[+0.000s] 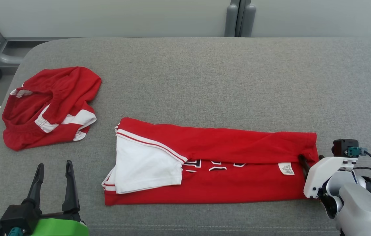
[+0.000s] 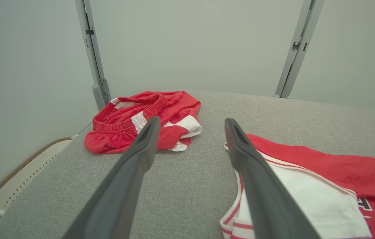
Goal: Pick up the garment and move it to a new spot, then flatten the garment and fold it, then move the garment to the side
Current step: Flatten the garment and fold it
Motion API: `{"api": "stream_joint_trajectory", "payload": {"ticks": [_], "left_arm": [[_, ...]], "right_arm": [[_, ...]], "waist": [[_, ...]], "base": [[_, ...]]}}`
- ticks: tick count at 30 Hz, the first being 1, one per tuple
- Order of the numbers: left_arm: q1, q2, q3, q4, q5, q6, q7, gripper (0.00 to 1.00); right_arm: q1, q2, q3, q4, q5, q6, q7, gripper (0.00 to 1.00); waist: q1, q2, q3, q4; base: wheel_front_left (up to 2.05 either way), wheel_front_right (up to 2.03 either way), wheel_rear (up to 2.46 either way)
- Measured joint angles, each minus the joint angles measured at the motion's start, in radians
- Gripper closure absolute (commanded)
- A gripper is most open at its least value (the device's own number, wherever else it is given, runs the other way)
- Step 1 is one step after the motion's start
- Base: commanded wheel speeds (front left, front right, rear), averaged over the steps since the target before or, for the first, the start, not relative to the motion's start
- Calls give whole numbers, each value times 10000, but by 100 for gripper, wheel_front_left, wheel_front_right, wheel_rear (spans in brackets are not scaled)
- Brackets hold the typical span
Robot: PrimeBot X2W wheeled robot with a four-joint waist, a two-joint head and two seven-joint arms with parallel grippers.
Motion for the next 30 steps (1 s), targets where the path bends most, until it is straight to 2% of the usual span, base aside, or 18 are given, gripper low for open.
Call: {"api": "stream_joint_trajectory", "payload": {"ticks": [2,4,5,12,25,30], "left_arm": [[0,-6,-19,0,0,0,0,0],[0,-6,-31,2,0,0,0,0],[-3,-12,-61,4,0,0,0,0],[-17,-31,-48,25,-33,0,0,0],[-31,-59,-121,65,-90,0,0,0],[-32,-67,-140,113,-107,0,0,0]], "right_arm": [[-22,58,48,19,17,-2,36,0],[-27,77,71,21,38,-4,58,75],[-46,90,161,-19,40,-6,13,100],[-301,-42,276,-42,19,8,-420,100],[-1152,-1710,-190,1103,-591,8,-830,100],[-1215,-1436,-123,642,-205,6,-477,100]], "waist": [[0,0,8,-3],[0,0,13,-2],[0,0,27,3],[0,0,120,-45],[0,0,158,-351],[0,0,160,-512]], "base": [[0,0,0],[0,0,0],[0,0,0],[0,0,0],[0,0,0],[0,0,0]]}}
